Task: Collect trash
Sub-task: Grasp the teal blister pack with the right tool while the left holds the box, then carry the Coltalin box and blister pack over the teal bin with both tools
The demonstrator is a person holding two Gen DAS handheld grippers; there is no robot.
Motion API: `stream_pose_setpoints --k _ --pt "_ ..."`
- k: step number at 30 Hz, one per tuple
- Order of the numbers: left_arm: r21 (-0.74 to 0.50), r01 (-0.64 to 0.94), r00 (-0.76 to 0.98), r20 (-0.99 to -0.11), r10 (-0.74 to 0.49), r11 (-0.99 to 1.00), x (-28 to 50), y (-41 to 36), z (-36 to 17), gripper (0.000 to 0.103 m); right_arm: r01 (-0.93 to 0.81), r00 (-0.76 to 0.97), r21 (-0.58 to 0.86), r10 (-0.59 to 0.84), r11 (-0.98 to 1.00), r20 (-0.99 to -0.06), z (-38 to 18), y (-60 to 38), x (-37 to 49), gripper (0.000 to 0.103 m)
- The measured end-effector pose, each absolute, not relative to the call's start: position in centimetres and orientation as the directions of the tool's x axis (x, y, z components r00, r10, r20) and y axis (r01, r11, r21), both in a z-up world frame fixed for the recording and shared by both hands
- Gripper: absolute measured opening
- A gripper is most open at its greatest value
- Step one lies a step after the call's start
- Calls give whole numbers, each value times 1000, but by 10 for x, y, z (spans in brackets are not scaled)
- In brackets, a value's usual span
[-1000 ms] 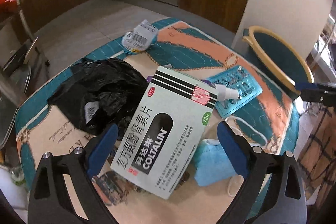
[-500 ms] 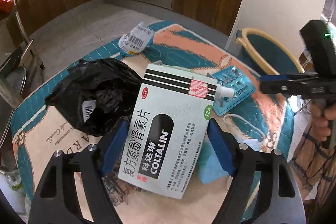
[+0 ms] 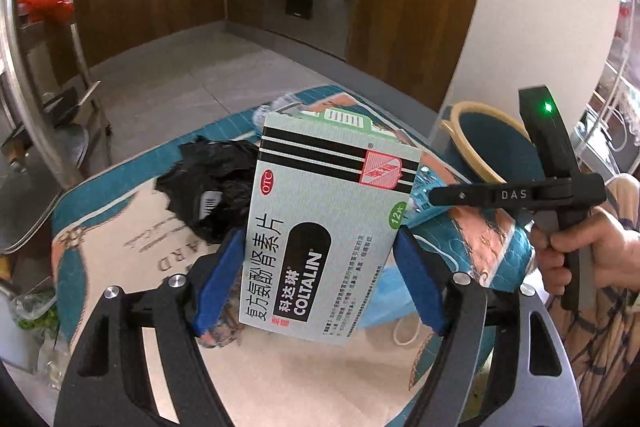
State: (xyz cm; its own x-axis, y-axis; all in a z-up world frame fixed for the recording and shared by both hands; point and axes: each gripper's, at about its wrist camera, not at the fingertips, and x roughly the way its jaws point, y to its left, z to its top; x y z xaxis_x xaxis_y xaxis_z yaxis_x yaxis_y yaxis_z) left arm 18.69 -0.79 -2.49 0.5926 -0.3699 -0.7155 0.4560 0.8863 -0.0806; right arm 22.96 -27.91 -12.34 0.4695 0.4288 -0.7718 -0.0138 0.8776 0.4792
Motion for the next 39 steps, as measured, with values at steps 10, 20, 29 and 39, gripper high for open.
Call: stream_pose_setpoints --k 10,20,29,39 --pt "-122 394 630 -686 -364 911 177 -2 -19 75 -17 500 606 532 795 -684 -118 -297 215 7" --pt "-158 383 643 -662 -386 910 161 -2 -12 75 -68 576 588 513 806 -637 -83 -309 188 6" --pt "-160 394 652 -645 -398 905 136 -14 -8 74 -99 618 576 504 811 -604 -60 -324 162 6" --pt "-164 409 658 -629 -415 898 115 -28 -5 74 -122 644 568 500 814 -579 -45 -334 138 6"
